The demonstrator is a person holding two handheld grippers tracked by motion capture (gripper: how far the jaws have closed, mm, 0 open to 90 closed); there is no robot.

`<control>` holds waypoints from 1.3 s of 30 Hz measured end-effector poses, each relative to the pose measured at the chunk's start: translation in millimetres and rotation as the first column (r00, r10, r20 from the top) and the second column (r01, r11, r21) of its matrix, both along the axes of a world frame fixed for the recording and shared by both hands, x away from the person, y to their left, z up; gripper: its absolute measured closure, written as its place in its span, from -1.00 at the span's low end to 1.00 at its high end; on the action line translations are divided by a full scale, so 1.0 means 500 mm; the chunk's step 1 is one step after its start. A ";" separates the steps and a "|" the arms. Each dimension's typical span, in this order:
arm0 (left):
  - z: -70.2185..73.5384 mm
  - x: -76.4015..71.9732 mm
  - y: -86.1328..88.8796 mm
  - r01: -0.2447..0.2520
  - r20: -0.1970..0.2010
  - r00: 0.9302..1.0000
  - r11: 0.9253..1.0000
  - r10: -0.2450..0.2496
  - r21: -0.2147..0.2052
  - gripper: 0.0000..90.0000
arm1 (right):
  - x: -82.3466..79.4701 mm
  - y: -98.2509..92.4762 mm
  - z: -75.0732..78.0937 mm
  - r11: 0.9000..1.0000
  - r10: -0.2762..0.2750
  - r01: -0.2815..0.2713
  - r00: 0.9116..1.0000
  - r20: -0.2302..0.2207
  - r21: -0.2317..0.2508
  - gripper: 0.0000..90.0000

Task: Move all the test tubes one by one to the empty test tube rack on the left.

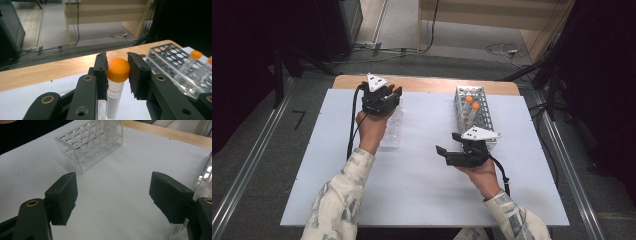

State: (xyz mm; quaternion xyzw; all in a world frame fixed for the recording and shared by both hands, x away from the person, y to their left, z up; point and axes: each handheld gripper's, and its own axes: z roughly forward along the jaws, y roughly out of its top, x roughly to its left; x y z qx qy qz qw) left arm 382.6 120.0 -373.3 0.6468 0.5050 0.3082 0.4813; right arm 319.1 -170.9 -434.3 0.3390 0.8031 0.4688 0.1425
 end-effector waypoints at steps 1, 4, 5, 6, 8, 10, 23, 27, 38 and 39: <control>-0.002 0.003 0.001 -0.006 -0.003 1.000 1.000 0.006 0.002 0.57 | 0.000 0.000 0.000 1.000 0.000 0.000 1.000 0.000 0.001 -0.52; -0.009 0.011 0.005 -0.021 -0.006 1.000 1.000 0.021 0.000 0.57 | 0.001 -0.001 0.001 1.000 -0.002 0.002 1.000 0.001 0.004 -0.51; -0.010 0.014 0.006 -0.028 -0.007 1.000 1.000 0.028 -0.002 0.57 | 0.000 -0.002 0.001 1.000 -0.002 0.002 1.000 0.002 0.004 -0.51; -0.012 0.015 0.007 -0.030 -0.006 1.000 1.000 0.030 -0.004 0.57 | 0.000 -0.001 0.001 1.000 0.000 0.000 1.000 0.002 0.004 -0.51; -0.013 0.017 0.008 -0.030 -0.006 1.000 1.000 0.030 -0.004 0.57 | 0.000 -0.001 0.001 1.000 0.000 0.000 1.000 0.002 0.005 -0.51; -0.015 0.019 0.007 -0.027 -0.008 1.000 1.000 0.027 -0.001 0.57 | 0.000 -0.001 0.001 1.000 0.000 0.000 1.000 0.001 0.004 -0.51; -0.060 0.021 -0.011 -0.033 -0.043 0.998 0.998 0.036 0.054 0.57 | -0.002 -0.001 0.001 1.000 0.002 -0.002 1.000 0.003 0.003 -0.50; -0.076 0.019 -0.011 -0.039 -0.054 0.998 0.998 0.043 0.057 0.56 | -0.002 -0.001 0.002 1.000 0.002 -0.002 1.000 0.004 0.004 -0.50; -0.096 0.015 -0.009 -0.038 -0.068 0.997 0.998 0.041 0.052 0.49 | -0.002 0.001 0.000 1.000 -0.001 0.001 1.000 0.000 -0.001 -0.50; -0.094 0.014 -0.009 -0.035 -0.066 0.997 0.998 0.038 0.050 0.45 | -0.002 0.001 0.000 1.000 -0.001 0.001 1.000 0.000 -0.001 -0.50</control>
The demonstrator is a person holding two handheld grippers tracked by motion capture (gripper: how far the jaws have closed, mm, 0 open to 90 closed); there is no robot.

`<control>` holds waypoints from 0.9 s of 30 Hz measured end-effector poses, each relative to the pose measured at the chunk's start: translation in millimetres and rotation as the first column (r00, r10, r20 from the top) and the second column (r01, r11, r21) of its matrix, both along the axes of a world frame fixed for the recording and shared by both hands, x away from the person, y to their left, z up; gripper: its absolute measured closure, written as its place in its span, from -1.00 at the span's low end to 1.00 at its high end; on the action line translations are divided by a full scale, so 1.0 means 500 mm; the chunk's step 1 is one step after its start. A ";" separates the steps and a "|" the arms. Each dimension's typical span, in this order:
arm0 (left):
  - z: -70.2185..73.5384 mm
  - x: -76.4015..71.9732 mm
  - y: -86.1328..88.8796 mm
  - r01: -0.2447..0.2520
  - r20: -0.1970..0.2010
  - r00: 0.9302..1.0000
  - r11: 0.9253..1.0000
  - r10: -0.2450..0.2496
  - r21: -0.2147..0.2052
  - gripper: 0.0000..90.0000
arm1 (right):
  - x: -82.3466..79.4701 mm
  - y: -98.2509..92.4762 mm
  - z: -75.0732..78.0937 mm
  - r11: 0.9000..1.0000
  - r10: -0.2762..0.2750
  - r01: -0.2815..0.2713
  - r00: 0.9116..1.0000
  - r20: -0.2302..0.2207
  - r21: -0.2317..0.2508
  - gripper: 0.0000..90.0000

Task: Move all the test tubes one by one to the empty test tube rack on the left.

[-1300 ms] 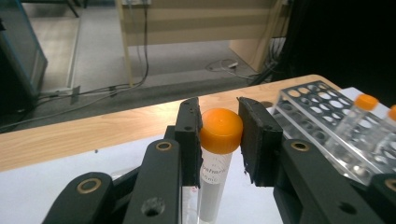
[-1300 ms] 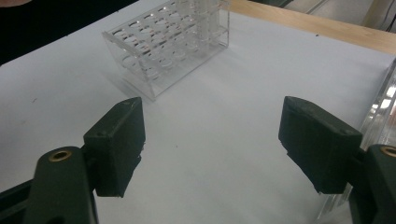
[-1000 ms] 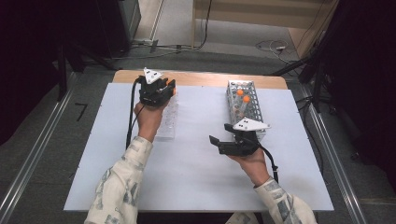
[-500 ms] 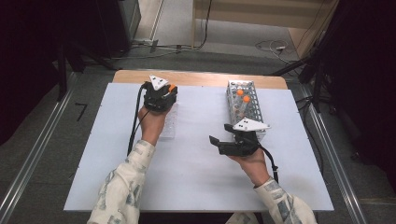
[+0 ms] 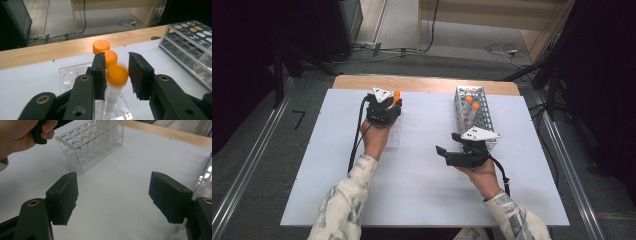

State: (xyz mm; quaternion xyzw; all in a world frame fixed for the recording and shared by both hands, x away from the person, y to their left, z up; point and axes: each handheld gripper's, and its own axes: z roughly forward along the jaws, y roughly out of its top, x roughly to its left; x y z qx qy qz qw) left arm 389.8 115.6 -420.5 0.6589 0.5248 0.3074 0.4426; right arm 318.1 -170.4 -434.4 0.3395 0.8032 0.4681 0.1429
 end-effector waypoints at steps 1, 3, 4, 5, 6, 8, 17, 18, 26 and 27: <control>0.002 -0.002 0.000 0.003 0.003 1.000 1.000 -0.003 -0.002 0.42 | 0.000 0.000 0.000 1.000 0.000 0.000 1.000 0.000 0.000 -0.50; 0.005 -0.006 0.000 0.006 0.008 1.000 1.000 -0.006 -0.009 0.33 | 0.000 0.000 0.000 1.000 0.000 0.000 1.000 0.002 0.000 -0.50; 0.006 -0.008 0.000 0.006 0.010 1.000 1.000 -0.006 -0.012 0.28 | 0.000 -0.001 0.000 1.000 0.000 0.000 1.000 0.003 -0.001 -0.50; 0.008 -0.012 -0.001 0.006 0.013 1.000 1.000 -0.006 -0.016 0.22 | 0.000 -0.001 0.000 1.000 0.000 0.000 1.000 0.004 -0.001 -0.50; 0.010 -0.016 -0.001 0.010 0.015 1.000 1.000 -0.010 -0.019 0.15 | 0.000 -0.002 0.000 1.000 -0.004 0.004 1.000 0.004 -0.001 -0.50; 0.012 -0.028 -0.002 0.020 0.022 1.000 1.000 -0.020 -0.024 0.04 | 0.001 -0.003 0.001 1.000 -0.010 0.010 1.000 0.006 -0.001 -0.50; 0.012 -0.096 -0.011 0.081 0.014 0.997 0.994 -0.080 -0.070 -0.49 | 0.008 -0.017 0.004 0.999 -0.049 0.049 0.999 0.019 0.002 -0.48; 0.011 -0.102 -0.012 0.084 0.013 0.996 0.994 -0.083 -0.076 -0.54 | 0.009 -0.019 0.004 0.999 -0.053 0.053 0.998 0.021 0.003 -0.48; 0.009 -0.150 -0.023 0.110 0.038 0.994 0.990 -0.107 -0.092 -0.65 | 0.012 -0.028 0.009 0.997 -0.081 0.081 0.996 0.032 0.004 -0.48; 0.009 -0.155 -0.023 0.113 0.037 0.993 0.990 -0.110 -0.089 -0.65 | 0.012 -0.030 0.011 0.996 -0.086 0.086 0.996 0.036 0.002 -0.48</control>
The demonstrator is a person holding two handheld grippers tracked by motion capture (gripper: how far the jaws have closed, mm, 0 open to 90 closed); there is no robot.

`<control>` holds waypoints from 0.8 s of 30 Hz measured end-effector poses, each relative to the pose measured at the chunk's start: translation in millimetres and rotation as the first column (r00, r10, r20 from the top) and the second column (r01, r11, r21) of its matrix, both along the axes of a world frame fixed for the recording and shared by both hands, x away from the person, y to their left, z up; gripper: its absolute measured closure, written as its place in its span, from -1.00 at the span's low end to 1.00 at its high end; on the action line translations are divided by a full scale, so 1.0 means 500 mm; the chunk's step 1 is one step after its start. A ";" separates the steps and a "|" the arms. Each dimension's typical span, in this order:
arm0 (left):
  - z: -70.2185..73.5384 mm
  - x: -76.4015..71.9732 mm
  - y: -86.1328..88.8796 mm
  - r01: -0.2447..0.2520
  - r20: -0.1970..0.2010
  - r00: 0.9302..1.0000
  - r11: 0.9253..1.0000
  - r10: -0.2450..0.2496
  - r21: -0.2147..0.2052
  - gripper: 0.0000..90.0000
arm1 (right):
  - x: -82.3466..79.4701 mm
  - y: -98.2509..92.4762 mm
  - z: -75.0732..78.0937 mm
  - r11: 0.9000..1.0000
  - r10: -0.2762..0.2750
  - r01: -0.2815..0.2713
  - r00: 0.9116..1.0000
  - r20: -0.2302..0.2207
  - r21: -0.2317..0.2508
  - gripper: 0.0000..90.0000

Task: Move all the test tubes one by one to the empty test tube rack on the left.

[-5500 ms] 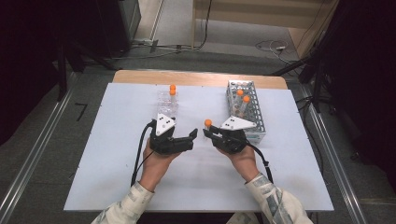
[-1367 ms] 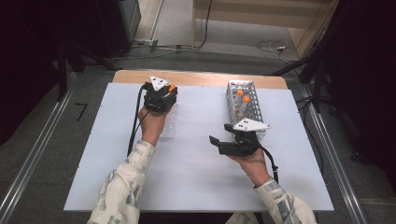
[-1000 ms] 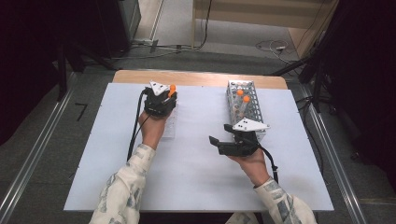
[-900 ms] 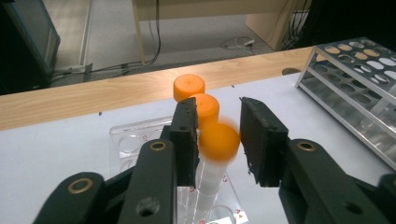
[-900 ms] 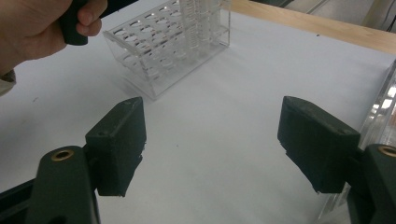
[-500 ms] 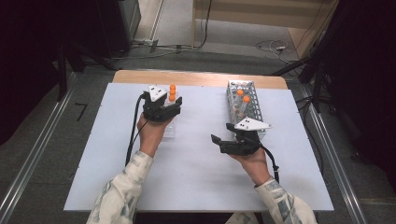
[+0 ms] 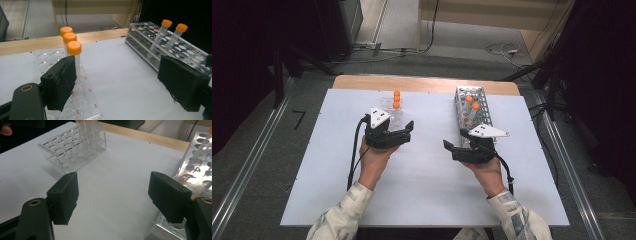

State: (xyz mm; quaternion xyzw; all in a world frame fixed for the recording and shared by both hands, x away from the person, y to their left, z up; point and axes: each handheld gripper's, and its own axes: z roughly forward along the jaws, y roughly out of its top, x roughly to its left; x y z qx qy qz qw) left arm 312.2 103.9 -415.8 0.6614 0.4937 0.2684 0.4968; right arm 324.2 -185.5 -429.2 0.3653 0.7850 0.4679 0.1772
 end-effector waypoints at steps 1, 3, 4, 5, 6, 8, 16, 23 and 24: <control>0.000 -0.006 -0.001 0.005 0.002 1.000 1.000 -0.005 0.005 -0.65 | 0.001 -0.002 0.001 1.000 -0.005 0.005 1.000 0.002 -0.001 -0.48; -0.002 -0.015 -0.002 0.009 0.001 1.000 1.000 -0.009 0.008 -0.65 | 0.003 -0.008 0.005 1.000 -0.014 0.014 1.000 0.003 0.003 -0.48; -0.004 -0.020 -0.002 0.011 -0.001 1.000 1.000 -0.011 0.011 -0.66 | 0.003 -0.010 0.006 1.000 -0.016 0.016 1.000 0.007 0.003 -0.48; -0.006 -0.024 -0.003 0.013 -0.002 1.000 1.000 -0.013 0.013 -0.66 | 0.004 -0.013 0.008 1.000 -0.019 0.019 1.000 0.009 0.004 -0.48; -0.009 -0.028 -0.002 0.016 -0.005 1.000 1.000 -0.016 0.015 -0.66 | 0.005 -0.015 0.010 1.000 -0.025 0.025 1.000 0.008 0.007 -0.48; -0.014 -0.032 -0.002 0.015 -0.016 1.000 1.000 -0.014 0.021 -0.67 | 0.006 -0.022 0.013 0.999 -0.034 0.034 0.999 0.013 0.009 -0.48; -0.026 -0.050 -0.002 0.011 -0.027 1.000 0.999 -0.010 0.034 -0.73 | 0.019 -0.050 0.020 0.996 -0.086 0.085 0.996 0.025 0.018 -0.48; -0.025 -0.057 -0.016 0.038 -0.021 0.999 0.999 -0.038 0.025 -0.73 | 0.045 -0.068 0.017 0.989 -0.149 0.149 0.988 0.036 0.007 -0.46; -0.024 -0.058 -0.017 0.042 -0.022 0.999 0.999 -0.042 0.026 -0.73 | 0.051 -0.071 0.016 0.987 -0.158 0.157 0.987 0.039 0.010 -0.45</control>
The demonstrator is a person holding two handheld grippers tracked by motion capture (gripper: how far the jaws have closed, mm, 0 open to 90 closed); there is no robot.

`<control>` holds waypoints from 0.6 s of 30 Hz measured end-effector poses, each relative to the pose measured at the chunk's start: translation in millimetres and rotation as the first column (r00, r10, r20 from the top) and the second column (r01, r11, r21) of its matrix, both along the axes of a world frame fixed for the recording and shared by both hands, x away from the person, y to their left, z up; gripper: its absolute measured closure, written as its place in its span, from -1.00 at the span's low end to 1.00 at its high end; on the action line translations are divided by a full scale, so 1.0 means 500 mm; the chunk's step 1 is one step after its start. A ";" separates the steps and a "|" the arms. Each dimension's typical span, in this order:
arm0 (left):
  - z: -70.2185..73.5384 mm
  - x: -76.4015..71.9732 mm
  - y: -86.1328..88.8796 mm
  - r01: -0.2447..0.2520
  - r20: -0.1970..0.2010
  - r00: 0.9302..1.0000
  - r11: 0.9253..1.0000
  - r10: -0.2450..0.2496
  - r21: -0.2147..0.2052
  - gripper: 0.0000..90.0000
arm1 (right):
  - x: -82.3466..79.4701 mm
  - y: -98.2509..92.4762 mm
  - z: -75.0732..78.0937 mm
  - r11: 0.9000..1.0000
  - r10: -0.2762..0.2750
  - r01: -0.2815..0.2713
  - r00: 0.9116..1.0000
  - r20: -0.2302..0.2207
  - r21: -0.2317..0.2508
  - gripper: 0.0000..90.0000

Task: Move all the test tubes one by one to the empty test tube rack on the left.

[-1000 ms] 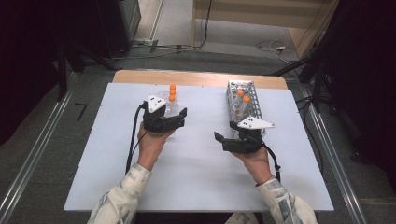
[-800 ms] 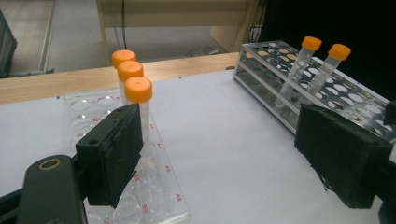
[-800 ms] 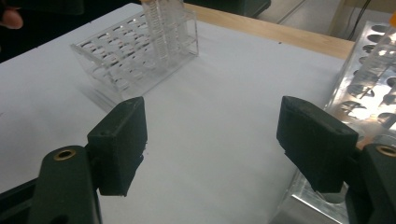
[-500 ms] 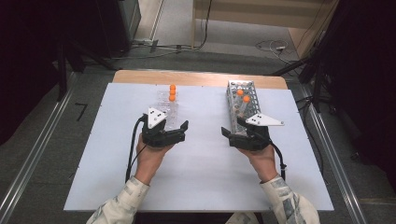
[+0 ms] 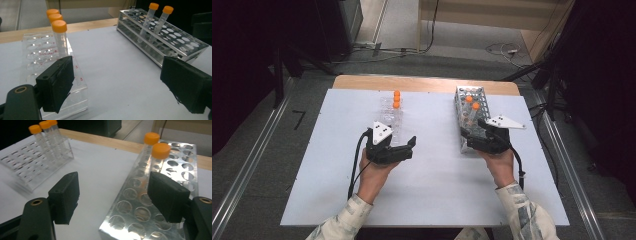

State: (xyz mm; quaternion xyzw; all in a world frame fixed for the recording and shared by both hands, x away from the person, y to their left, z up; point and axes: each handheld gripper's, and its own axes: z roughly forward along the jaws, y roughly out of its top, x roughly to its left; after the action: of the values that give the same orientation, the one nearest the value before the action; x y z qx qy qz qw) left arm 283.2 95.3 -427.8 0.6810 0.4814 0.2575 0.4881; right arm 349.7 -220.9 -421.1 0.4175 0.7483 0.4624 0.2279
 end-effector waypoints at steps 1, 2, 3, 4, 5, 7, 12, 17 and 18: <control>0.001 -0.001 -0.001 0.002 0.002 1.000 1.000 -0.002 -0.001 -0.73 | 0.005 -0.003 0.000 1.000 -0.012 0.012 1.000 -0.001 0.003 -0.44; 0.001 -0.001 -0.001 0.003 0.002 1.000 1.000 -0.003 -0.001 -0.73 | 0.010 -0.006 -0.001 1.000 -0.023 0.023 1.000 -0.002 0.004 -0.44; 0.002 -0.001 -0.001 0.003 0.002 1.000 1.000 -0.003 -0.003 -0.73 | 0.016 -0.008 -0.001 0.999 -0.035 0.035 0.999 -0.002 0.000 -0.44; 0.002 -0.001 0.000 0.003 0.003 1.000 1.000 -0.003 -0.001 -0.73 | 0.021 -0.009 -0.002 0.999 -0.048 0.048 0.999 -0.004 -0.014 -0.44; 0.001 0.000 0.001 0.002 0.002 1.000 1.000 -0.002 -0.002 -0.73 | 0.027 -0.010 -0.002 0.998 -0.060 0.060 0.998 0.001 -0.025 -0.44; 0.001 0.000 0.003 0.001 0.001 1.000 1.000 -0.001 -0.004 -0.73 | 0.039 -0.016 -0.002 0.996 -0.080 0.080 0.997 0.001 -0.029 -0.43; 0.003 0.000 0.006 -0.003 0.004 1.000 1.000 0.003 -0.011 -0.73 | 0.069 -0.026 -0.015 0.993 -0.113 0.113 0.994 -0.010 -0.038 -0.31; 0.001 0.002 0.006 -0.006 -0.001 1.000 1.000 0.006 -0.009 -0.73 | 0.092 -0.018 -0.023 0.991 -0.114 0.113 0.993 -0.009 -0.074 -0.25; 0.001 0.002 0.006 -0.006 0.000 1.000 1.000 0.006 -0.009 -0.73 | 0.095 -0.015 -0.022 0.990 -0.116 0.115 0.993 -0.006 -0.078 -0.24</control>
State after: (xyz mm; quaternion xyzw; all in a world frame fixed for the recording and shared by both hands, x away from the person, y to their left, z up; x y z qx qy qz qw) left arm 284.3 98.2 -427.2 0.6774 0.4846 0.2568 0.4902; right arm 397.3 -228.6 -431.9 0.4535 0.7416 0.4166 0.2662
